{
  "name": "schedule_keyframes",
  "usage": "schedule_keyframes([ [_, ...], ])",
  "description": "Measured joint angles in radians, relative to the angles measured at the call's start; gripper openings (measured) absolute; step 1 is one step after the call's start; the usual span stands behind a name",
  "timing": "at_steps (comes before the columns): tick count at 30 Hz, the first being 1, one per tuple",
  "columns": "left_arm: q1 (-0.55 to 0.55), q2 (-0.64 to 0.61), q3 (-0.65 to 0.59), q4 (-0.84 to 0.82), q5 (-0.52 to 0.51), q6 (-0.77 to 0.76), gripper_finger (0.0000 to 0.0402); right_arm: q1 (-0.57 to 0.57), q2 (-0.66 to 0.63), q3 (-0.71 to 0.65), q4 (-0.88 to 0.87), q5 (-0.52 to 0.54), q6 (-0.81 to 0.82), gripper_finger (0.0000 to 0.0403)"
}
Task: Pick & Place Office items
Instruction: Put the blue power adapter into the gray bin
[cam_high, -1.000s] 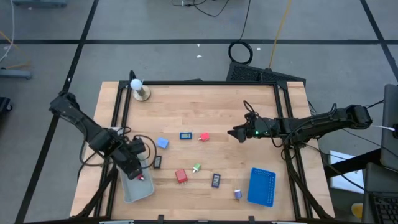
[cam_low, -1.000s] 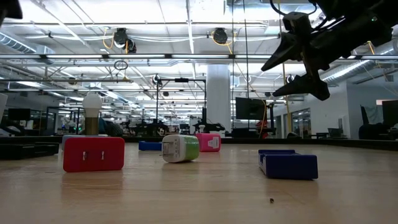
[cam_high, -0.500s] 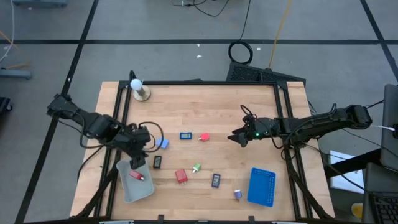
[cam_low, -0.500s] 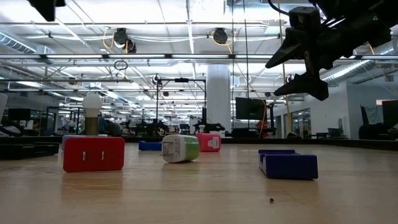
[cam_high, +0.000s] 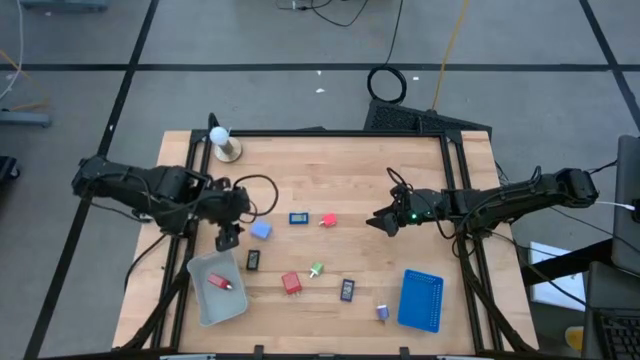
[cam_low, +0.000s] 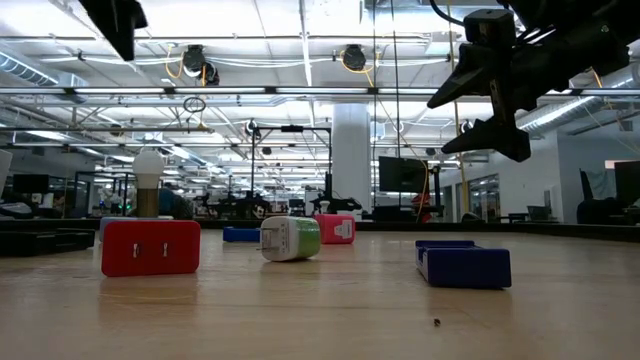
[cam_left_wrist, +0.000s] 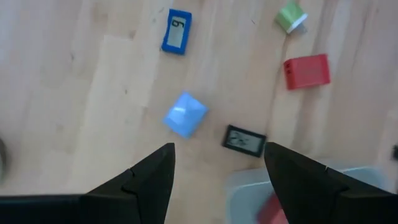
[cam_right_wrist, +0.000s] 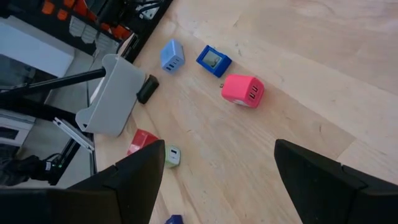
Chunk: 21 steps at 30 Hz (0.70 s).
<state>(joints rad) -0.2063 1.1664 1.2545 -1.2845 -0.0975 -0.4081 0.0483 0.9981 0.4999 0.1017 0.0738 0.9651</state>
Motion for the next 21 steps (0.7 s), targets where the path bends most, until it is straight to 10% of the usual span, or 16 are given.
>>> schedule_keyframes([
  [21, 0.257, 0.282, 0.000, 0.003, 0.115, 0.690, 0.0251, 0.000, 0.000, 0.000, 0.083, 0.003, 0.047, 0.0293],
])
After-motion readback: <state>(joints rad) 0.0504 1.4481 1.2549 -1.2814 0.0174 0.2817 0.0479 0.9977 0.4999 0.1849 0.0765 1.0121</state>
